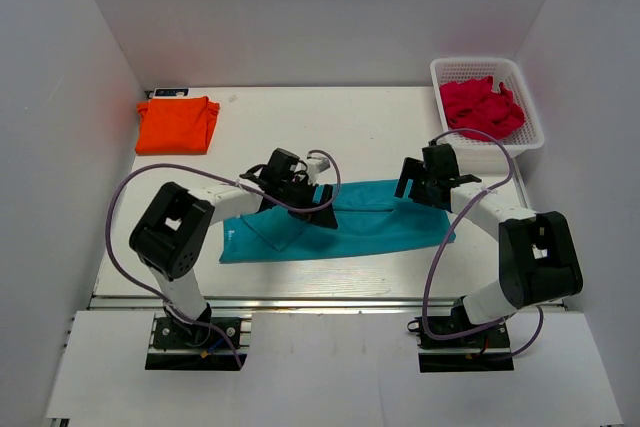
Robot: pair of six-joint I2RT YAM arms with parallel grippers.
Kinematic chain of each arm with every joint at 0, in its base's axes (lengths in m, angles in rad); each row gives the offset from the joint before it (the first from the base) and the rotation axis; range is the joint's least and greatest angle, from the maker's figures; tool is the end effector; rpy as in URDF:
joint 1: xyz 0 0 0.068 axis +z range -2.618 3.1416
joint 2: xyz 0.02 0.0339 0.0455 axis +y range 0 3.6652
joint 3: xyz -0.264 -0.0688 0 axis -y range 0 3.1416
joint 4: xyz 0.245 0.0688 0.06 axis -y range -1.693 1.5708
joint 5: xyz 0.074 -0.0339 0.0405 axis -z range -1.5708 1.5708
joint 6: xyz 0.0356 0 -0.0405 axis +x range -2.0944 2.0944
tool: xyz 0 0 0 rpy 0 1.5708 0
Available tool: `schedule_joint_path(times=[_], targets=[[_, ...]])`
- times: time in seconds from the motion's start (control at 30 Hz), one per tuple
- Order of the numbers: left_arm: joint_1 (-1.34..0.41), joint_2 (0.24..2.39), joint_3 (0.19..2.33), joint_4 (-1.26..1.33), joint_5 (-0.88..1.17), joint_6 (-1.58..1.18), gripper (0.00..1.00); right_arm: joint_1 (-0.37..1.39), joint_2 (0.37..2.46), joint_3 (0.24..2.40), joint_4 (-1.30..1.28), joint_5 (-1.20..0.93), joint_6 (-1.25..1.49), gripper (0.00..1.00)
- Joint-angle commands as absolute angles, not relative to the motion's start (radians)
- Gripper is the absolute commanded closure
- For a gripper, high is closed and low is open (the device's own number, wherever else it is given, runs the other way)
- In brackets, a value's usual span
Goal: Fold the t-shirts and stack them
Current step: Fold the other side of the tshirt into a rectangle
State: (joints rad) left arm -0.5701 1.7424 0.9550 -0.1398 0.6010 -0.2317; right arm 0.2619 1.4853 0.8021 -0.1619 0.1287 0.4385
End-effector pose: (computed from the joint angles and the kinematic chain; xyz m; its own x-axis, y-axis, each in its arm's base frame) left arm 0.2775 -0.2018 0.1597 -0.8232 0.3028 -0.4802 0.5566 0.5967 -0.5781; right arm 0.2889 0.0727 0.1866 -0.7283 0.2407 -0.6416 0.1488 0.9695 0.1949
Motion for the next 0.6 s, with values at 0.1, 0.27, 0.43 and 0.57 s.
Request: schedule_joint_path(times=[0.1,0.27,0.43,0.57], targets=[[-0.581,1.746,1.0,-0.147,0.637,-0.198,0.0,0.256,1.439,0.824,-0.155,0.141,0.44,0.1],[-0.581,1.547,1.011,-0.138,0.611,-0.178,0.0,0.258,1.404,0.813,-0.13,0.146,0.431,0.1],[-0.56,1.413,0.944,-0.147,0.571,-0.178,0.0,0.255,1.401,0.831,-0.115,0.155,0.431,0.1],[-0.551,1.381,0.91,-0.19,0.467,-0.221,0.0,0.258,1.425,0.847,-0.091,0.14,0.431,0.1]])
